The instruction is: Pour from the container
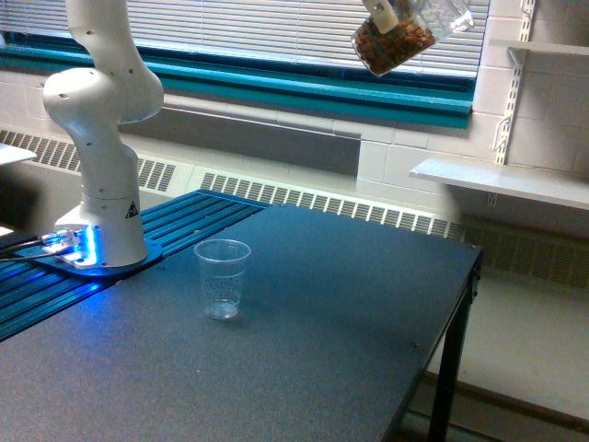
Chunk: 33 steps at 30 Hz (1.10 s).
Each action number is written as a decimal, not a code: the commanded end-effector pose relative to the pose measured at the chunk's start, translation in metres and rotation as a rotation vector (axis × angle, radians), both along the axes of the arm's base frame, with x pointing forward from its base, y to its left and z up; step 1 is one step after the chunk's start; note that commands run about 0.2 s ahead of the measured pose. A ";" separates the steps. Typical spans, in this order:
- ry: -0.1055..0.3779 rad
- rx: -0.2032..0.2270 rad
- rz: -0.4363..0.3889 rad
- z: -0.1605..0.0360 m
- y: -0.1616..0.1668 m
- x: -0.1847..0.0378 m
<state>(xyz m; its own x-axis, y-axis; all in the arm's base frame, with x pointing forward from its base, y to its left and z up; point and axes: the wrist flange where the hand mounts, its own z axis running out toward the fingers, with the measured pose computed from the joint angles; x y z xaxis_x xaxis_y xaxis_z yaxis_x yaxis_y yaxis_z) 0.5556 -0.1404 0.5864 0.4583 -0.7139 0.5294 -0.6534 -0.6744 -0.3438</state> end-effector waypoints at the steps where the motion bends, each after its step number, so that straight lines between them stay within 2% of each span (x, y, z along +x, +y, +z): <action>1: 0.005 -0.004 0.000 0.000 -0.001 0.000; 10: 0.001 -0.005 0.007 0.001 0.004 -0.004; 18: -0.002 -0.016 0.033 -0.001 0.012 -0.016; 28: 0.016 -0.036 0.066 -0.012 0.028 -0.049; 33: 0.039 -0.047 0.074 -0.022 0.036 -0.069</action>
<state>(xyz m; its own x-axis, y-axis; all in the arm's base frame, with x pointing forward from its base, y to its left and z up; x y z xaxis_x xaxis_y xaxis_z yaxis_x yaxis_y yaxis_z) 0.5034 -0.1103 0.5649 0.5234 -0.6664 0.5311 -0.6219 -0.7248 -0.2966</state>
